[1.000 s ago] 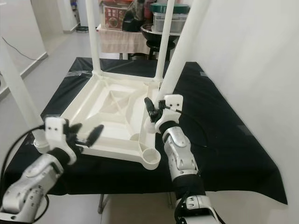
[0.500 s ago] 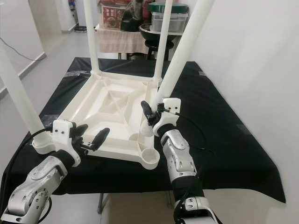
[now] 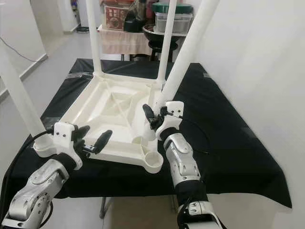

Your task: Building children table

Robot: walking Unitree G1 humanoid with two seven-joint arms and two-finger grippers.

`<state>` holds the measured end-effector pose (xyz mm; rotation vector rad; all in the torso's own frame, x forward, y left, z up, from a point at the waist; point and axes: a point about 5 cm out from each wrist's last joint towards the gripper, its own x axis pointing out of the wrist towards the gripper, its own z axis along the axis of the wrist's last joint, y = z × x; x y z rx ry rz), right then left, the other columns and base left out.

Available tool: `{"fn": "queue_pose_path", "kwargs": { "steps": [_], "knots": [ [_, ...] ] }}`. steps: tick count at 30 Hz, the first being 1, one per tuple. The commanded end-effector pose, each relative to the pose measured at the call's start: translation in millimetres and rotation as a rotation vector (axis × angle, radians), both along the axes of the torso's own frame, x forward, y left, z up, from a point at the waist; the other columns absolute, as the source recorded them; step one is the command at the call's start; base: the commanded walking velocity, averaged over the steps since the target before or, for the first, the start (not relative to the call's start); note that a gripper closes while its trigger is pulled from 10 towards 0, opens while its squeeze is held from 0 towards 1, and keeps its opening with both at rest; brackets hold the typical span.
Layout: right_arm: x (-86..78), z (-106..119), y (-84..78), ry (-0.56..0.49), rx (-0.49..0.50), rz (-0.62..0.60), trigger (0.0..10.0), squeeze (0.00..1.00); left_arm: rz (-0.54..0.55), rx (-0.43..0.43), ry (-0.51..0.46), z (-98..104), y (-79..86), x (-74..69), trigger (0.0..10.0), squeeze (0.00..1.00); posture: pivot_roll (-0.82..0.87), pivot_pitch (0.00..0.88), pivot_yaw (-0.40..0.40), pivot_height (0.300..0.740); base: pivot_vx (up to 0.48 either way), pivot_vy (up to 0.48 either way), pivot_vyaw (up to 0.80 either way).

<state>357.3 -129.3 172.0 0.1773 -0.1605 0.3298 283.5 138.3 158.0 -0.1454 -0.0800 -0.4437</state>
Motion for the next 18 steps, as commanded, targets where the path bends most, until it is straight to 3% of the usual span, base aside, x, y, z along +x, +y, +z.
{"fn": "queue_pose_path", "kwargs": {
  "steps": [1, 6, 18],
  "knots": [
    [0.3, 0.5, -1.3, -0.012, 0.016, -0.004, 10.0, 0.00, -0.018, 0.000, 0.010, -4.1, -3.9, -0.3, 10.0, 0.00, -0.08, 0.000, -0.067, 0.740, 0.000, -0.480, 0.00],
    [0.5, -0.7, -1.2, -0.008, 0.021, 0.001, 10.0, 0.00, -0.019, -0.002, 0.020, -6.1, -3.6, 0.5, 10.0, 0.00, -0.08, 0.000, -0.067, 0.740, 0.000, -0.480, 0.00],
    [0.8, -2.3, -0.5, 0.000, 0.027, 0.013, 10.0, 0.00, -0.017, 0.000, 0.024, -9.4, -2.6, 3.2, 10.0, 0.00, -0.08, 0.000, -0.066, 0.740, 0.000, 0.000, 0.00]
  ]
}}
